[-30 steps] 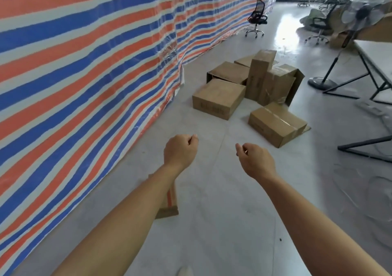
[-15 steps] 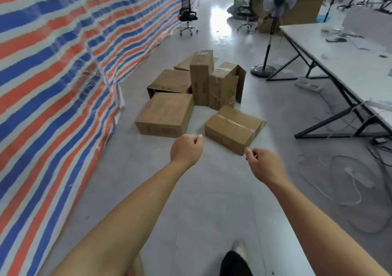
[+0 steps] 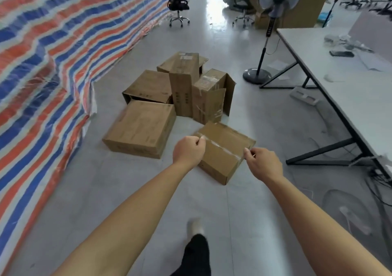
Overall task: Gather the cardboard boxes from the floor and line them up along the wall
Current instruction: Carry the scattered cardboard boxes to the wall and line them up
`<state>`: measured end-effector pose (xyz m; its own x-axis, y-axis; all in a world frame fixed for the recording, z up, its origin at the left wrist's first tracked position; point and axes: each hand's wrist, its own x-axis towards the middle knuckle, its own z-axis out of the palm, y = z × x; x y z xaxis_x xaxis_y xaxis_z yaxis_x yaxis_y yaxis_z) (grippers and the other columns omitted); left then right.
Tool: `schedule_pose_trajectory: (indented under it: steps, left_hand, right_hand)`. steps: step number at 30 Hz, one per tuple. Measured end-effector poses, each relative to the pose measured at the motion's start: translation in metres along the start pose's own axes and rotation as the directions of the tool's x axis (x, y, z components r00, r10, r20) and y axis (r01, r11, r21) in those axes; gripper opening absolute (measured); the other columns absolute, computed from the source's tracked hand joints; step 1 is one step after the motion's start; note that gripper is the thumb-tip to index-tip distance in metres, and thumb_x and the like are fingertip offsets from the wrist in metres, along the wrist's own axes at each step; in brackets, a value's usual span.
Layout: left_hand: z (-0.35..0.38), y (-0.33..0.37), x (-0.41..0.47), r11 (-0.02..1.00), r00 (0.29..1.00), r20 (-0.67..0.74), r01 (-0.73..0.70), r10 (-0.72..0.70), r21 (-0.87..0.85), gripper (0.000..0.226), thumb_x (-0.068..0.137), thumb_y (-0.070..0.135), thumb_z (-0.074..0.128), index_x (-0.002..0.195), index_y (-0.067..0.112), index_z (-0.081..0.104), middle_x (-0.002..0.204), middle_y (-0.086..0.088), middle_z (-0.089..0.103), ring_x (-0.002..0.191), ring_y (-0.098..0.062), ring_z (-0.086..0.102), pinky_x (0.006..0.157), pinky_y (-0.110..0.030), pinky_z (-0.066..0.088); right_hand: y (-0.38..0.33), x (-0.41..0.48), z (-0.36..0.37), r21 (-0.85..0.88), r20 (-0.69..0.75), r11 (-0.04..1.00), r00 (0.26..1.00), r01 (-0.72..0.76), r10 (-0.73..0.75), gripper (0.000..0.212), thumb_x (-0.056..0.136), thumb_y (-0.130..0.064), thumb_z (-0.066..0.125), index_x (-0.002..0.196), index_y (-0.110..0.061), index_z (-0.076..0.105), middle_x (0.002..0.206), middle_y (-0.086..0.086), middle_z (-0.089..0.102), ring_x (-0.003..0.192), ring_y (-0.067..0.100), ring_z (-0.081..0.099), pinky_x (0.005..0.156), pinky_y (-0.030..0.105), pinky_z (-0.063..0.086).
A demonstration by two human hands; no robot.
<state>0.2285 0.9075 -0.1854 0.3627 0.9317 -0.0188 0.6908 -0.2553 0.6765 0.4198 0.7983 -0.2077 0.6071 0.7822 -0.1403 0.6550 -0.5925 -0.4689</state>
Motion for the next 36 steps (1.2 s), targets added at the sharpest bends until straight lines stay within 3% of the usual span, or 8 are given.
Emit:
schedule_pose_trajectory:
  steps: [7, 17, 21, 23, 27, 30, 33, 36]
  left_hand:
    - [0.06, 0.011, 0.211, 0.994, 0.995, 0.055, 0.085, -0.081, -0.074, 0.054, 0.101, 0.033, 0.043, 0.05, 0.017, 0.033, 0.047, 0.002, 0.033, 0.047, -0.016, 0.034, 0.048, -0.029, 0.019]
    - [0.13, 0.054, 0.418, 0.981, 0.975, 0.137, 0.183, -0.174, -0.056, 0.052, 0.101, 0.031, 0.042, 0.052, 0.016, 0.03, 0.049, 0.002, 0.032, 0.049, -0.017, 0.033, 0.049, -0.03, 0.02]
    - [0.188, 0.047, 0.477, 0.94, 0.936, 0.12, 0.339, -0.331, -0.05, 0.051, 0.101, 0.03, 0.042, 0.054, 0.016, 0.03, 0.053, -0.001, 0.034, 0.056, -0.024, 0.037, 0.049, -0.034, 0.019]
    - [0.228, 0.036, 0.498, 0.88, 0.879, 0.086, 0.473, -0.468, -0.044, 0.051, 0.101, 0.029, 0.043, 0.054, 0.013, 0.031, 0.056, -0.008, 0.041, 0.065, -0.033, 0.047, 0.053, -0.037, 0.026]
    - [0.324, 0.002, 0.525, 0.746, 0.746, 0.118, 0.664, -0.656, -0.05, 0.049, 0.102, 0.029, 0.041, 0.056, 0.013, 0.038, 0.086, -0.026, 0.063, 0.087, -0.038, 0.06, 0.063, -0.038, 0.032]
    - [0.405, -0.048, 0.544, 0.618, 0.62, 0.153, 0.784, -0.77, -0.062, 0.028, 0.099, 0.031, 0.045, 0.087, 0.012, 0.062, 0.101, -0.013, 0.067, 0.099, -0.033, 0.061, 0.077, -0.037, 0.045]
    - [0.48, -0.106, 0.543, 0.509, 0.506, 0.204, 0.86, -0.838, -0.042, 0.022, 0.095, 0.033, 0.05, 0.103, 0.016, 0.062, 0.109, -0.009, 0.065, 0.104, -0.029, 0.06, 0.09, -0.038, 0.049]
    - [0.558, -0.177, 0.532, 0.427, 0.397, 0.278, 0.903, -0.875, 0.051, 0.029, 0.094, 0.033, 0.053, 0.116, 0.015, 0.059, 0.121, -0.01, 0.06, 0.116, -0.029, 0.055, 0.098, -0.037, 0.046]
  right_hand:
    - [-0.003, 0.211, 0.013, -0.018, 0.048, 0.999, 0.998, -0.05, 0.051, 0.048, 0.103, -0.042, 0.044, 0.072, -0.011, 0.065, 0.062, 0.005, 0.064, 0.057, 0.022, 0.059, 0.048, 0.026, 0.039]
    - [0.008, 0.442, 0.006, -0.029, 0.131, 0.997, 0.989, -0.071, 0.074, 0.046, 0.102, -0.045, 0.043, 0.084, -0.013, 0.071, 0.068, 0.003, 0.069, 0.066, 0.021, 0.065, 0.059, 0.03, 0.05]
    - [0.031, 0.528, 0.036, -0.022, 0.277, 0.999, 0.96, -0.047, 0.051, 0.045, 0.101, -0.044, 0.043, 0.082, -0.014, 0.07, 0.07, 0.004, 0.069, 0.07, 0.025, 0.066, 0.062, 0.031, 0.05]
    - [0.049, 0.569, 0.061, -0.031, 0.385, 0.999, 0.922, -0.022, 0.032, 0.044, 0.101, -0.042, 0.043, 0.08, -0.013, 0.069, 0.069, 0.005, 0.069, 0.07, 0.028, 0.066, 0.06, 0.03, 0.048]
    - [0.095, 0.638, 0.121, -0.094, 0.519, 0.995, 0.855, 0.036, 0.018, 0.038, 0.1, -0.043, 0.044, 0.075, -0.02, 0.06, 0.068, 0.0, 0.064, 0.067, 0.023, 0.061, 0.057, 0.029, 0.046]
    - [0.138, 0.685, 0.188, -0.105, 0.613, 0.994, 0.789, 0.026, 0.044, 0.026, 0.1, -0.041, 0.047, 0.104, -0.022, 0.064, 0.086, -0.003, 0.067, 0.079, 0.02, 0.064, 0.065, 0.031, 0.049]
    - [0.189, 0.714, 0.26, -0.162, 0.683, 0.987, 0.721, -0.002, 0.114, 0.04, 0.098, -0.039, 0.051, 0.128, -0.014, 0.059, 0.111, 0.006, 0.067, 0.095, 0.024, 0.062, 0.08, 0.034, 0.049]
    - [0.243, 0.734, 0.341, -0.226, 0.72, 0.974, 0.678, 0.023, 0.151, 0.046, 0.098, -0.04, 0.053, 0.137, -0.015, 0.053, 0.136, 0.013, 0.053, 0.114, 0.03, 0.059, 0.096, 0.04, 0.046]
